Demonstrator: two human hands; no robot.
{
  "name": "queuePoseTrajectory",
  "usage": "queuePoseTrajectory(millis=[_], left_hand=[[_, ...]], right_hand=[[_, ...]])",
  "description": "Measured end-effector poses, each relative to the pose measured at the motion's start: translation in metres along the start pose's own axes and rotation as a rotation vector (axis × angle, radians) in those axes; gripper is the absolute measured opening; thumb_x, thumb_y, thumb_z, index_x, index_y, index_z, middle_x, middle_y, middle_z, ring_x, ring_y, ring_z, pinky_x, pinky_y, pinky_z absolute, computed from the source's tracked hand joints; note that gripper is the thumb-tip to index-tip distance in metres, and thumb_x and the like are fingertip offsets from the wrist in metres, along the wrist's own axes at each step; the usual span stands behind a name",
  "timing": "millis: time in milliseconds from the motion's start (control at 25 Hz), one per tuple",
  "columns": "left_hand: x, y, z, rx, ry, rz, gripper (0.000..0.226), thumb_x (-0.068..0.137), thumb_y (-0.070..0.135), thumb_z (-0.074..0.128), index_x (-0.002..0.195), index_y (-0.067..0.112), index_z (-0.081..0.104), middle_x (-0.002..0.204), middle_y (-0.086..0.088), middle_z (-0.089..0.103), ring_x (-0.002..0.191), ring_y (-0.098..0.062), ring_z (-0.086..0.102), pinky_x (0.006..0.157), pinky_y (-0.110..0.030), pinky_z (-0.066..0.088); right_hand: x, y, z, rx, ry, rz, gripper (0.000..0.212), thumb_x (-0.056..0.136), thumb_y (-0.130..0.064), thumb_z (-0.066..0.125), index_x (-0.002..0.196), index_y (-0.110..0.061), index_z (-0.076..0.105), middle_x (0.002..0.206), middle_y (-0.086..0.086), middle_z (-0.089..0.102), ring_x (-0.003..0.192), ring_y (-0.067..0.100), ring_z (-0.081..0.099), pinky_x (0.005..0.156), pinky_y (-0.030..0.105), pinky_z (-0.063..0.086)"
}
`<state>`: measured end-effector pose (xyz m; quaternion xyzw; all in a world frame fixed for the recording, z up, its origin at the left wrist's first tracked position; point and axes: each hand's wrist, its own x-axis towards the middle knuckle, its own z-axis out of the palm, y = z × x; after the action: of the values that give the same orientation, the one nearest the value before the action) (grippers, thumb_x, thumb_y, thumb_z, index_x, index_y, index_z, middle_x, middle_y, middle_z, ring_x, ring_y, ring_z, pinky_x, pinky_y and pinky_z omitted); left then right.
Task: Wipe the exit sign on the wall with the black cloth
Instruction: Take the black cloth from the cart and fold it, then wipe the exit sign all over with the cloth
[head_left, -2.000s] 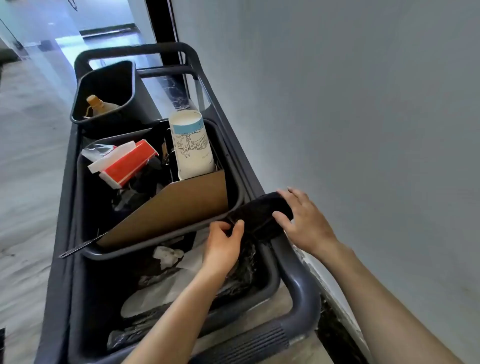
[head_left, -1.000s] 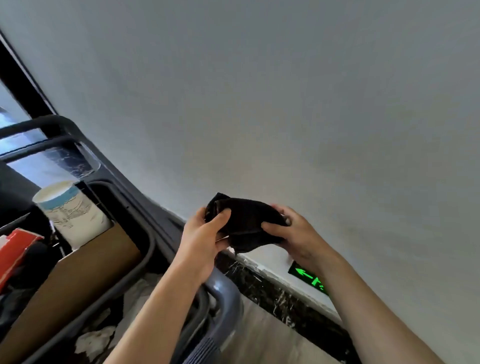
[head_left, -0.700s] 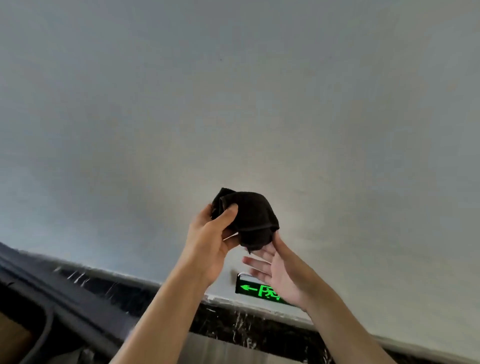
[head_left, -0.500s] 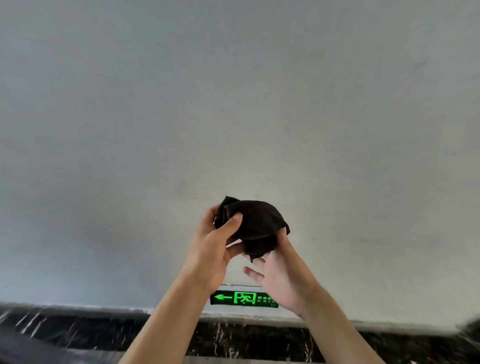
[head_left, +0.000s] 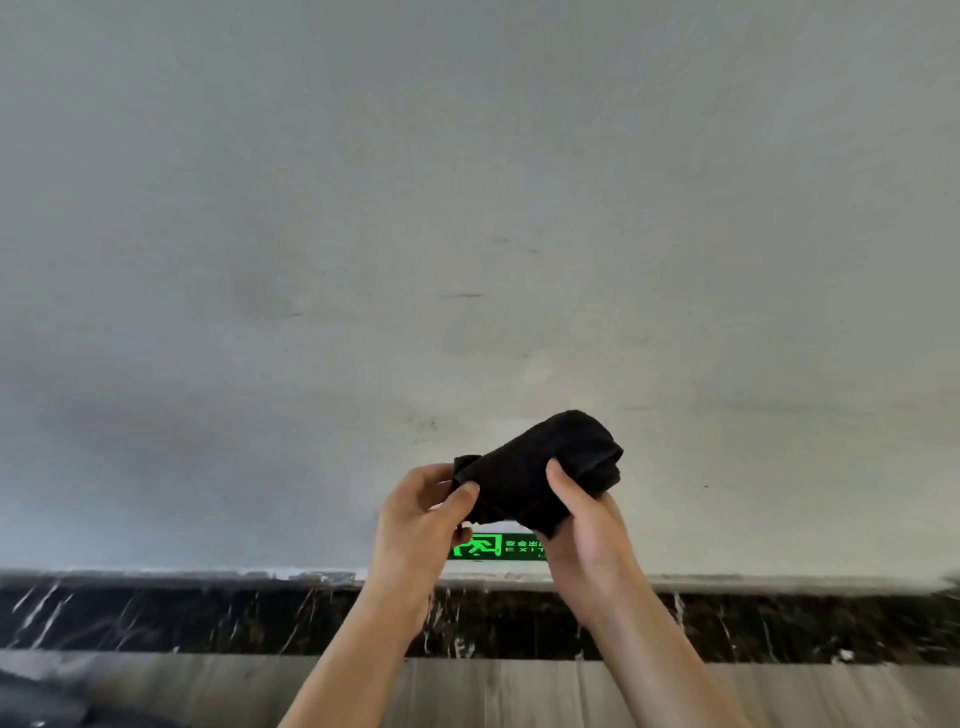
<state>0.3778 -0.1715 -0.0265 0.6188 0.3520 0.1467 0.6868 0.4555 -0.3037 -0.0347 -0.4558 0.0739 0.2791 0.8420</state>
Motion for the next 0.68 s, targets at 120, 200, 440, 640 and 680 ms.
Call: queuePoseTrajectory(millis=[120, 200, 440, 640, 680], left_hand=[[0.044, -0.051, -0.003, 0.158, 0.085, 0.129, 0.012, 0.1, 0.017, 0.062, 0.099, 0.028, 0.065, 0.1, 0.008, 0.072, 0.098, -0.017, 0.069, 0.085, -0.031, 0.057], [0.072, -0.083, -0.007, 0.373, 0.181, 0.271, 0.012, 0.101, 0.024, 0.056, 0.107, 0.034, 0.06, 0.115, 0.016, 0.06, 0.112, -0.012, 0.06, 0.09, -0.026, 0.051], [0.166, -0.151, -0.013, 0.931, 0.39, 0.925, 0.051, 0.097, 0.029, 0.045, 0.146, 0.018, 0.039, 0.161, -0.005, 0.022, 0.15, -0.029, 0.016, 0.121, -0.045, 0.015], [0.231, -0.166, -0.019, 1.245, 0.458, 1.514, 0.062, 0.094, 0.025, 0.053, 0.151, 0.01, 0.034, 0.158, -0.009, 0.023, 0.147, -0.033, 0.023, 0.123, -0.051, 0.009], [0.243, -0.165, -0.02, 1.272, 0.483, 1.605, 0.062, 0.094, 0.025, 0.055, 0.151, 0.01, 0.035, 0.157, -0.009, 0.025, 0.146, -0.033, 0.024, 0.122, -0.051, 0.01]], right_hand=[[0.039, 0.039, -0.027, 0.051, 0.1, -0.026, 0.028, 0.085, -0.015, 0.065, 0.112, -0.016, 0.065, 0.104, 0.006, 0.076, 0.095, 0.019, 0.071, 0.083, 0.036, 0.051], [0.062, 0.062, -0.045, 0.068, 0.136, -0.038, 0.03, 0.083, -0.014, 0.067, 0.112, -0.018, 0.064, 0.104, 0.005, 0.076, 0.094, 0.019, 0.072, 0.083, 0.035, 0.051], [0.124, 0.131, -0.09, 0.094, 0.084, -0.065, 0.046, 0.069, -0.015, 0.07, 0.115, -0.016, 0.065, 0.109, 0.007, 0.074, 0.097, 0.021, 0.071, 0.084, 0.035, 0.048], [0.147, 0.172, -0.128, 0.034, -0.003, -0.156, 0.046, 0.072, -0.011, 0.067, 0.117, -0.016, 0.063, 0.113, 0.006, 0.073, 0.103, 0.022, 0.069, 0.087, 0.034, 0.047], [0.152, 0.179, -0.135, 0.026, -0.007, -0.187, 0.046, 0.073, -0.011, 0.066, 0.118, -0.017, 0.063, 0.114, 0.006, 0.073, 0.104, 0.021, 0.069, 0.088, 0.036, 0.046]])
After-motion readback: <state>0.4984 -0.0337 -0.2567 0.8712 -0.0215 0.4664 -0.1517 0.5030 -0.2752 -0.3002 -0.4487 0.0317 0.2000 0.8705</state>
